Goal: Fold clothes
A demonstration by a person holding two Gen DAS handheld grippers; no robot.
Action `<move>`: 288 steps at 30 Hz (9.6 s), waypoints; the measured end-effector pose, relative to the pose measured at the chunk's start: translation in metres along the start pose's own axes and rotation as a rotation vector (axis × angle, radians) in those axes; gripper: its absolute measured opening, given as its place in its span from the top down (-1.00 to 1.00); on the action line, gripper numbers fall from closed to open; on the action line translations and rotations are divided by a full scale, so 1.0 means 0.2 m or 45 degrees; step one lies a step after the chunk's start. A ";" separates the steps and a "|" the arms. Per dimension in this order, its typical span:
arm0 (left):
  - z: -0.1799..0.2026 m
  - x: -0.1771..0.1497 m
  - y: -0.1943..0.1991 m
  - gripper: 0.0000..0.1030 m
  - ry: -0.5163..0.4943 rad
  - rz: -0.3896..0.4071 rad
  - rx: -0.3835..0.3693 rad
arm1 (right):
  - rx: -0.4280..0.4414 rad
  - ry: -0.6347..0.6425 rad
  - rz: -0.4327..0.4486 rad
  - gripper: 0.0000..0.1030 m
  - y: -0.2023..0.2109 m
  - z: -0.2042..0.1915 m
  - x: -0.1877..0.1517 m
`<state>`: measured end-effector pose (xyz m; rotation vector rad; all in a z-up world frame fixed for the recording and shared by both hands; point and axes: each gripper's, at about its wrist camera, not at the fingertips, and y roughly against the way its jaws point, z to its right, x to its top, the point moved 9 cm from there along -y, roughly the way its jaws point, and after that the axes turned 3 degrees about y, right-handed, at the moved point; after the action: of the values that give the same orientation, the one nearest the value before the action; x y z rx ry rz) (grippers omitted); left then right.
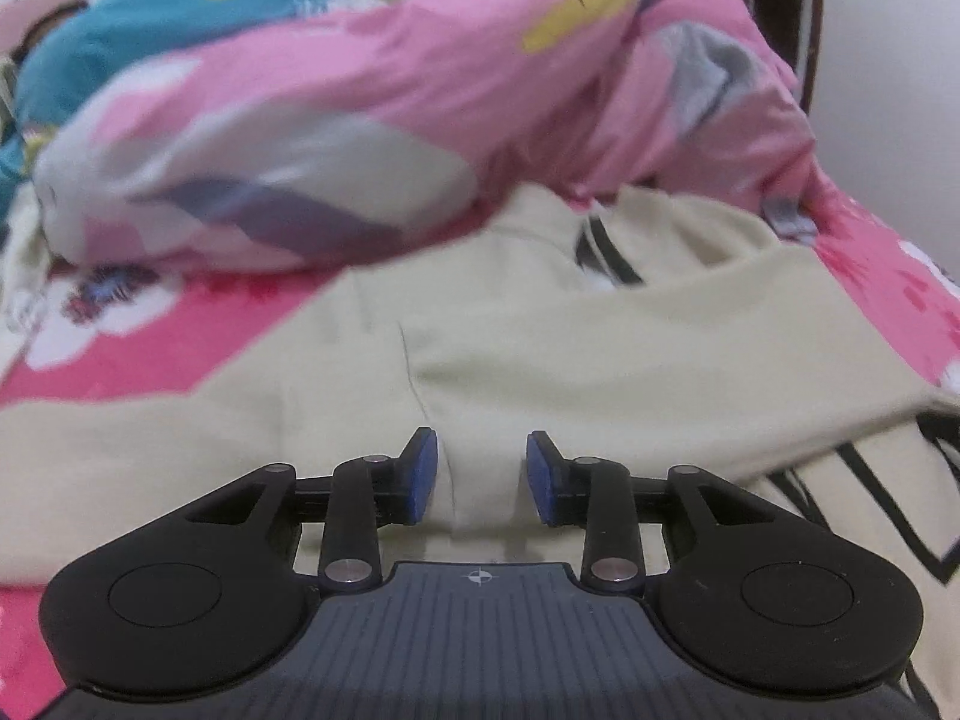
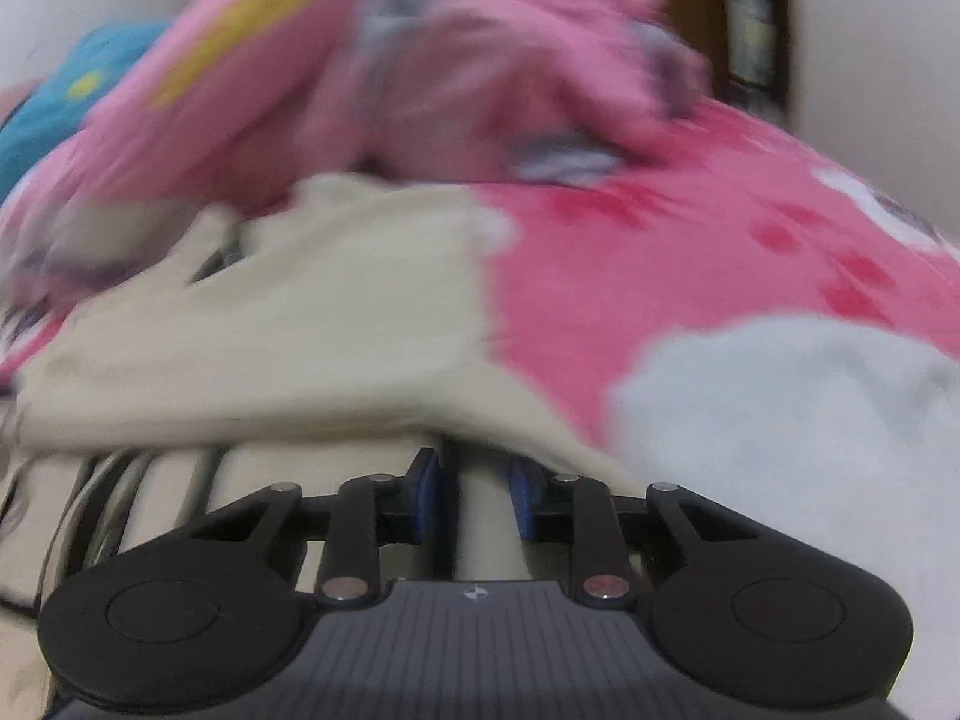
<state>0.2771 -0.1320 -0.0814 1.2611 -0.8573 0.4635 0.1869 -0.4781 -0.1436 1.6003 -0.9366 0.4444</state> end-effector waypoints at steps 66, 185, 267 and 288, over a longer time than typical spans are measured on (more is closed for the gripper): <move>-0.86 -0.47 0.43 -0.23 0.711 0.326 -0.171 | 0.881 0.941 -0.773 -0.24 -0.29 -3.67 -0.51; -0.38 -0.26 0.20 0.95 -0.029 0.194 -0.032 | 0.223 1.174 -0.358 0.90 -0.74 -2.12 0.05; -0.22 -0.18 -0.03 0.35 0.037 0.111 -0.091 | 0.102 0.339 0.091 0.45 -0.26 -0.24 0.12; -0.27 0.05 0.19 -0.17 0.095 0.168 -0.132 | -0.052 0.604 0.001 -0.08 -0.21 -0.37 0.14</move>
<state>0.2728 -0.0722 -0.0533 1.0902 -0.8937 0.5610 0.2515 -0.4164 -0.1318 1.3717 -0.5797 0.7607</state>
